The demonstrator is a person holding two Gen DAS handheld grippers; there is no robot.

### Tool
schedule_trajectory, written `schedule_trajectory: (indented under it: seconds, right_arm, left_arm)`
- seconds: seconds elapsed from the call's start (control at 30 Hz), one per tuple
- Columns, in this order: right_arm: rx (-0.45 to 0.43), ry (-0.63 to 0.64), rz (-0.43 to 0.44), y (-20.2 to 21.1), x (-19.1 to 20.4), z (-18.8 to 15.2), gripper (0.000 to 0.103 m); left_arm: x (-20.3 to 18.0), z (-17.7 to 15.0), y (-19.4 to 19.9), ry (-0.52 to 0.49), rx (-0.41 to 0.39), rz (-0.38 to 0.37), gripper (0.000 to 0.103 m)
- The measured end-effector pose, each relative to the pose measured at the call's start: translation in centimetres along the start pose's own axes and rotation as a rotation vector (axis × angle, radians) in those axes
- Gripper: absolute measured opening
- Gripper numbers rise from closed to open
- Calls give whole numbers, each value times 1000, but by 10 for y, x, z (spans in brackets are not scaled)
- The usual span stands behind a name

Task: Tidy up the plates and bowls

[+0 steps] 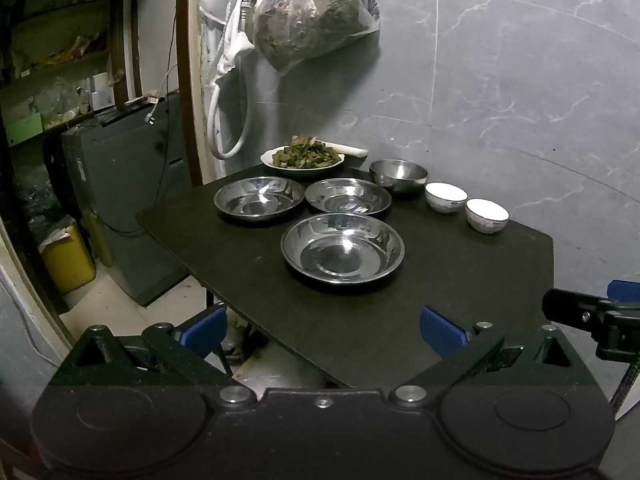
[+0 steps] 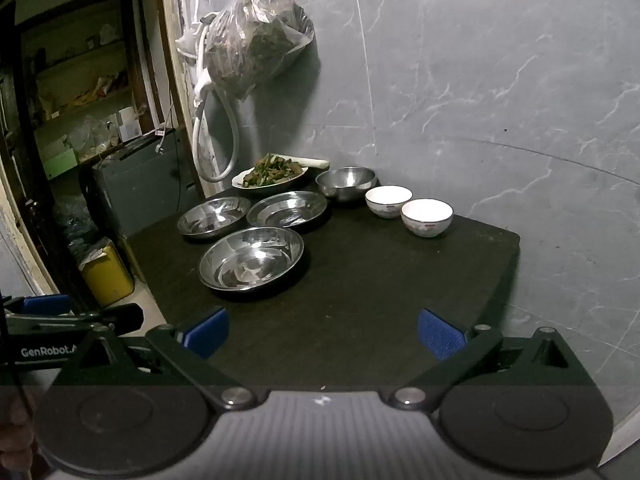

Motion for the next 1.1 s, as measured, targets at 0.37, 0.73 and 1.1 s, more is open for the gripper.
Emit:
schedule_trajectory:
  seconds: [0.37,0.73,1.1]
  right_arm:
    - [2,3,-2,-4,1,2,103]
    - [2,3,-2,-6,2,3,103]
    - [4,1,-3,-6,2,5,103]
  left_arm:
    - [1,0,0,-1,2,5,102]
    - [5,-2,-5,0,4,1,102]
    - [5,-1,-5,-3,2,2,102]
Point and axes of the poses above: each gripper's, at about its wrist camera, not at the fingertips, and y roughly against the way its jaws point, x to its left, z to its top, the point moved 7 cm from there along -y, roughly the way its jaws point, and after that the axes turned 13 degrees about y, right-handed, at the moved point
